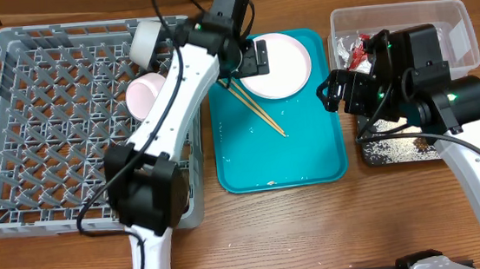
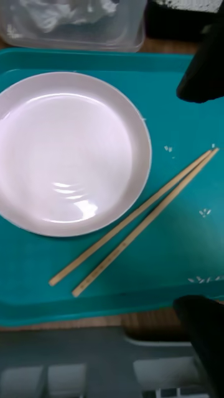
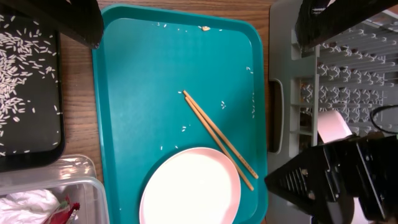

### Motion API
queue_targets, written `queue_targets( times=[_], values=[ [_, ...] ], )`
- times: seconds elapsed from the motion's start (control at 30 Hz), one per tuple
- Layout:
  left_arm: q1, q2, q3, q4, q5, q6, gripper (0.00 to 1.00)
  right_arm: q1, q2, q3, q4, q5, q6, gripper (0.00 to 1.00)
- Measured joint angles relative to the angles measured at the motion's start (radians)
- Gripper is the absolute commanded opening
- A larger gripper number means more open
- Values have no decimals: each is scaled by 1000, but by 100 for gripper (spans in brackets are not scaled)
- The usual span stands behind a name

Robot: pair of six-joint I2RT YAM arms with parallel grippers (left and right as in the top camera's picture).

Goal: Sort waste into correct bins and load items into the dishwasher
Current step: 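Move the left gripper over the white plate on the teal tray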

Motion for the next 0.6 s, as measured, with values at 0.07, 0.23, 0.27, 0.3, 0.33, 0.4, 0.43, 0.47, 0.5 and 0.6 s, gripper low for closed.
queue_targets(
  times=[0.07,0.23,0.27,0.3,0.33,0.4,0.43,0.47,0.5,0.6],
  values=[
    [-2,8,29,-10,22,5,100,0,0,0,0,0,0,100],
    [-28,8,54,26,55,1,100,0,0,0,0,0,0,100],
    [-35,8,54,27,60,-6,100,0,0,0,0,0,0,100],
    [-43,8,54,29,64,-14,100,0,0,0,0,0,0,100],
    [-49,8,54,32,66,-20,95,0,0,0,0,0,0,100],
    [-61,8,54,39,67,-39,91,0,0,0,0,0,1,100],
    [-66,8,54,39,64,-54,89,0,0,0,0,0,0,100],
    [-71,8,54,39,54,-78,88,0,0,0,0,0,0,100],
    [-77,8,54,38,32,-108,87,0,0,0,0,0,1,100],
    [-87,8,54,37,-26,-190,84,0,0,0,0,0,0,100]
  ],
)
